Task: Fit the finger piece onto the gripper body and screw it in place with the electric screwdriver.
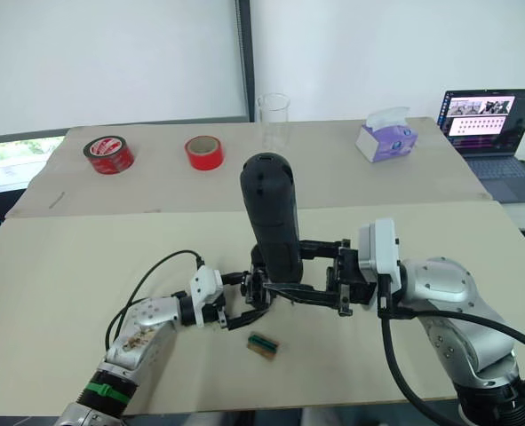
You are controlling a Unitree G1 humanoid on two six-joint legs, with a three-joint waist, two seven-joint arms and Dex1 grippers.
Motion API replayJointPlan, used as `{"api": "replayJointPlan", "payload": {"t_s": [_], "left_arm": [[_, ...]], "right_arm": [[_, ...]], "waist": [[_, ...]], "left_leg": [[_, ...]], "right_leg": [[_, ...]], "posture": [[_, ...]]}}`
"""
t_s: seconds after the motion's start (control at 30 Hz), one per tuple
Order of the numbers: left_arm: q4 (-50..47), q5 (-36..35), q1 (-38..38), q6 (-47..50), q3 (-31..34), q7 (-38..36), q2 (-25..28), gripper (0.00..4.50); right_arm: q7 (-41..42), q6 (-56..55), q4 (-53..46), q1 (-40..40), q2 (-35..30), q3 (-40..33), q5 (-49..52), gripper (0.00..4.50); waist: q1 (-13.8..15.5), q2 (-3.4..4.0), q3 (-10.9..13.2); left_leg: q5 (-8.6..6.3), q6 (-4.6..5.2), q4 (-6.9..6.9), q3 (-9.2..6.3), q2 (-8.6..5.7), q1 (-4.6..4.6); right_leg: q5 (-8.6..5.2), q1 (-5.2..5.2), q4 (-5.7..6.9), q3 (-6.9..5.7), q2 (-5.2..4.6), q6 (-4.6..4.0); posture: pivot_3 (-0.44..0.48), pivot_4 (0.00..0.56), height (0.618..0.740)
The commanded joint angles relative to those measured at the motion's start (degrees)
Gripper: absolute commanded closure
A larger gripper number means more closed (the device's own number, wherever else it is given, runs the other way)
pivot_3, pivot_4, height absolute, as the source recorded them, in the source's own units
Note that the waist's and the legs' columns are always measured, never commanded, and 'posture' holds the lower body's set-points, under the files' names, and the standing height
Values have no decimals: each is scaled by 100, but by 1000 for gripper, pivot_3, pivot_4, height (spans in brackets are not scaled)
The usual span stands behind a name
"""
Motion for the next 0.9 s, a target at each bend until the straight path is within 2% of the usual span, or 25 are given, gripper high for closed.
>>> {"api": "replayJointPlan", "payload": {"t_s": [0.03,0.13,0.17,0.23,0.3,0.33,0.47,0.77,0.9], "left_arm": [[89,54,-6,-19,-128,-47,-27,126],[83,59,-4,9,-150,-78,-13,126],[84,52,-4,19,-155,-99,-9,354],[109,54,-25,12,-177,-177,20,951],[163,50,-73,-30,-201,-314,71,1908],[221,55,-122,-73,-202,-381,100,2220],[544,11,-403,-239,-162,-675,186,2218],[1600,-101,-1394,-599,-145,-1916,377,2218],[1880,74,-1623,-721,-199,-1986,342,2218]], "right_arm": [[-48,-123,-177,-2,13,-208,78,2584],[-56,-119,-199,20,3,-219,78,2584],[-60,-117,-204,26,0,-222,78,2584],[-62,-111,-210,39,-9,-226,75,2584],[-55,-109,-212,58,-22,-232,71,2584],[-49,-110,-214,72,-30,-241,73,2584],[-12,-121,-218,139,-72,-288,84,2584],[27,-61,-345,425,-260,-542,250,2584],[-40,-39,-411,420,-265,-535,270,2584]], "waist": [[1,0,0],[2,0,0],[2,0,0],[3,0,0],[4,0,0],[5,0,0],[4,0,0],[-23,-2,1],[-57,-3,2]], "left_leg": [[0,0,1,0,0,0],[-1,2,2,0,0,-1],[-2,2,3,0,0,-1],[-2,2,3,0,0,-1],[-2,3,4,0,0,-1],[-2,3,4,0,0,-1],[-4,5,7,0,0,-3],[-7,8,17,0,-1,-14],[-7,8,18,0,0,-15]], "right_leg": [[0,0,0,0,0,0],[0,0,0,0,0,0],[0,0,0,0,-1,1],[0,1,0,0,0,1],[0,1,0,0,0,1],[0,1,0,0,0,1],[0,1,-1,-2,0,1],[1,-4,0,-7,4,2],[1,-4,0,-6,4,2]], "posture": [[0,150,740],[0,150,740],[0,150,740],[0,150,740],[0,150,740],[0,150,740],[0,150,740],[0,150,740],[0,150,740]]}}
